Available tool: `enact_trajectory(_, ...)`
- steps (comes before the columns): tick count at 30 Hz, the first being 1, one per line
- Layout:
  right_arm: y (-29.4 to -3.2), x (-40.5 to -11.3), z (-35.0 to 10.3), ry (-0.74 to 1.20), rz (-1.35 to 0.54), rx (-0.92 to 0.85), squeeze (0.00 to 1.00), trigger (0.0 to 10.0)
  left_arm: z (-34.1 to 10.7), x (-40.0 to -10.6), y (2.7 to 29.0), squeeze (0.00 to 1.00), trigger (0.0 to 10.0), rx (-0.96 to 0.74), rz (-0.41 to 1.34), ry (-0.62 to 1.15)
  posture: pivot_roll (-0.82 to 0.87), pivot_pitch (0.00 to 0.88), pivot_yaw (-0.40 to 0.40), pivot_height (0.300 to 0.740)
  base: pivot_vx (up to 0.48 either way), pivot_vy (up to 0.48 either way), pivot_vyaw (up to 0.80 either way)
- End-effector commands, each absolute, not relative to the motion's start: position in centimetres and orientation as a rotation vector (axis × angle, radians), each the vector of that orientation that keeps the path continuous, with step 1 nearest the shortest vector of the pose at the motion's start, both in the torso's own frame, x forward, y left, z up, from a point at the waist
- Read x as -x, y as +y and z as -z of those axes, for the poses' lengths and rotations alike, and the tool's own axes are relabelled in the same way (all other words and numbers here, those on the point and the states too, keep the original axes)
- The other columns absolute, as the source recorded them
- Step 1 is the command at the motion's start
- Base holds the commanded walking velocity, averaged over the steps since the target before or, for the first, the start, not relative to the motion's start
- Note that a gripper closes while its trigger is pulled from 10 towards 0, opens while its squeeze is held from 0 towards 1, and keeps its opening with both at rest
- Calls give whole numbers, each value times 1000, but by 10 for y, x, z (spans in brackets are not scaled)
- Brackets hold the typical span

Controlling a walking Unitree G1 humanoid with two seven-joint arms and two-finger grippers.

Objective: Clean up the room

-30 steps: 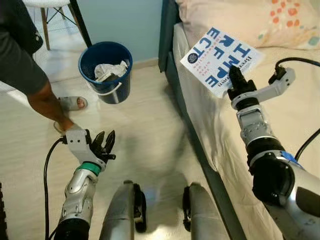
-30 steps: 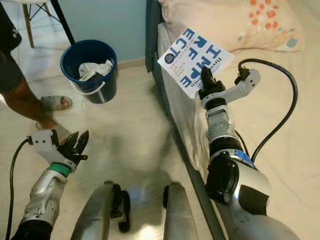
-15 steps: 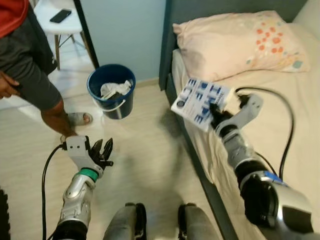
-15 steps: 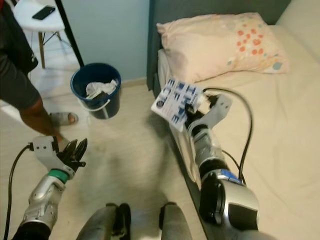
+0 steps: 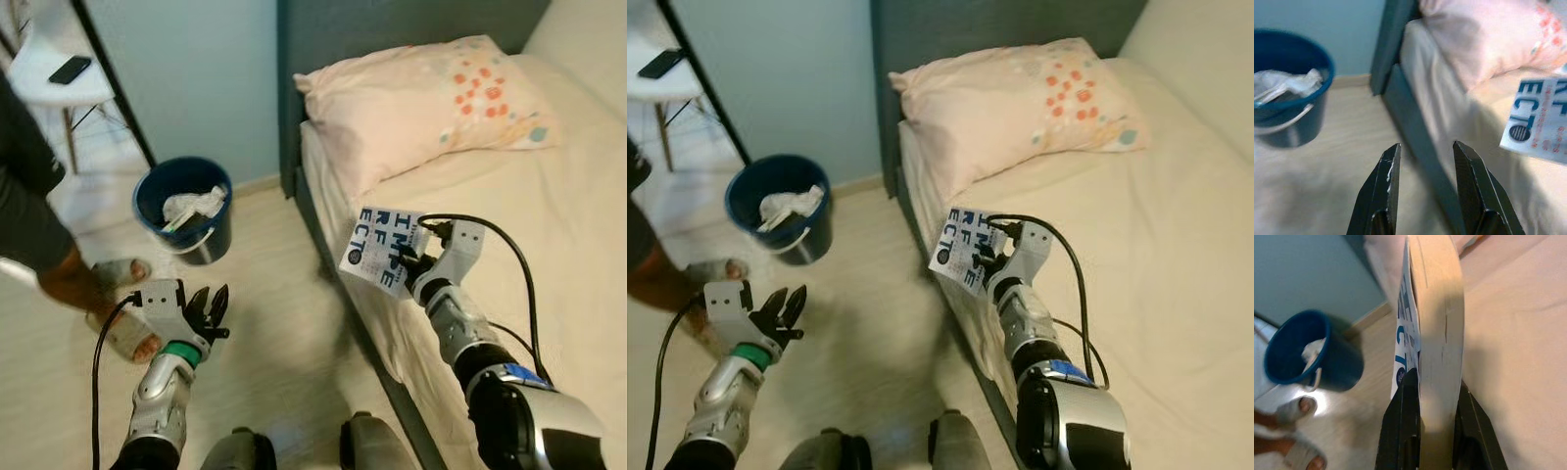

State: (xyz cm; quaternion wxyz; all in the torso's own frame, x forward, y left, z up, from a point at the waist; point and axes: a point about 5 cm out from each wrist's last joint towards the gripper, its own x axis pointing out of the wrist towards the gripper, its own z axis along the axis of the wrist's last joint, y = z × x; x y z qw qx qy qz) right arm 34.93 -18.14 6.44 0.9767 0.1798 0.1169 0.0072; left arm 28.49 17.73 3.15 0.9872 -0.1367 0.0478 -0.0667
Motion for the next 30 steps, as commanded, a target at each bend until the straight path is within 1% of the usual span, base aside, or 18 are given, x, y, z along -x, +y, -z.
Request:
enact_trajectory(1, -176, -353, -72, 194, -29, -359, 0, 10000, -19, -274, 183, 0, 10000, 264, 117, 140, -78, 65, 42, 680, 480, 0, 0)
enact_trajectory(23, -174, -354, -74, 172, -36, -372, 0, 10000, -16, -275, 166, 0, 10000, 252, 172, 144, -81, 58, 46, 680, 480, 0, 0)
enact_trajectory(27, -174, -355, -76, 166, -36, -376, 0, 10000, -11, -273, 150, 0, 10000, 238, 236, 188, -81, 57, 46, 680, 74, 0, 0)
enact_trajectory(30, -173, -356, -77, 165, -40, -377, 0, 10000, -8, -272, 144, 0, 10000, 245, 254, 216, -80, 57, 44, 680, 0, -451, 0)
